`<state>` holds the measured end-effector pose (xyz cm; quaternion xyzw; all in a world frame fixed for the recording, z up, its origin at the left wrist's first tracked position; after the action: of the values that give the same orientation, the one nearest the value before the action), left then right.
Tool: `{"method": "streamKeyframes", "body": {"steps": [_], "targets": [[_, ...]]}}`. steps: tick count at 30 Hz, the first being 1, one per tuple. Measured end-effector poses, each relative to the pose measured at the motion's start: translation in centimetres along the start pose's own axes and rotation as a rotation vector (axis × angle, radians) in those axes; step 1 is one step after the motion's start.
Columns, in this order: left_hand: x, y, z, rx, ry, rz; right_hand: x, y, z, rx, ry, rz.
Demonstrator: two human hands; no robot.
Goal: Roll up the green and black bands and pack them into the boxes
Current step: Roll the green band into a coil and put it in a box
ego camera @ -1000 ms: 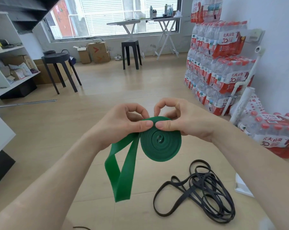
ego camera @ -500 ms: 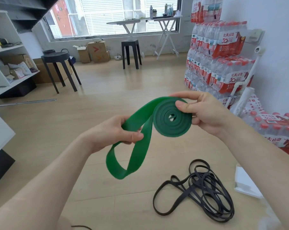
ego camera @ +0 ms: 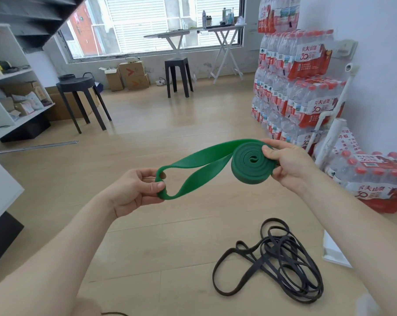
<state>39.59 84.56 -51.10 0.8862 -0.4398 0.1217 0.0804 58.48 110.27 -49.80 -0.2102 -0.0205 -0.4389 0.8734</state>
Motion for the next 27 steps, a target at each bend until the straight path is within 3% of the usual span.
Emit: {"method": "streamKeyframes", "body": {"steps": [3,6,8,12,14,16,18,20,23,27], "targets": [[-0.4,1.4,-0.1,-0.069,0.003,-0.332,0.3,-0.8,0.0,0.027,0.014,0.032],[-0.3,3.0,-0.4,-0.349,-0.045,-0.584,0.6,-1.5,0.2,0.085,0.047,0.066],[-0.1,3.2,-0.5,-0.497,-0.048,-0.514,0.7,-1.6,0.2,0.125,0.061,0.079],[1.2,1.6,2.2,-0.751,0.289,0.111,1.5,-2.4,0.5,0.195,0.095,0.15],[1.8,1.0,2.3,-0.888,0.351,0.251,2.3,-3.3,0.6,0.257,0.118,0.219],[1.5,-0.1,0.4,-0.903,0.193,0.189,3.2,-4.5,0.8,0.319,0.142,0.289],[1.1,-1.7,-2.1,-0.68,-0.087,0.047,4.2,-5.7,0.9,0.356,0.155,0.36],[1.3,-4.1,-3.8,-0.422,-0.276,0.009,4.8,-6.5,0.9,0.374,0.168,0.415],[1.3,-6.7,-4.4,-0.319,-0.365,0.011,5.2,-7.1,1.0,0.37,0.177,0.447],[1.3,-6.9,-4.7,-0.361,-0.36,-0.047,5.3,-7.0,1.1,0.379,0.183,0.464]]}}
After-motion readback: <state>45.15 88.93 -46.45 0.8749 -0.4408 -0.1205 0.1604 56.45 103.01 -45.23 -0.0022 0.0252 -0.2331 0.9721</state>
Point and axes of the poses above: each hand's wrist, its own x-axis away from the middle knuckle, its own y-axis out of the back of the hand, z = x × y, the point moved 5 cm from there along -x, towards the middle knuckle, and after that the axes turned 6 degrees about -x, right-handed, at the moved point
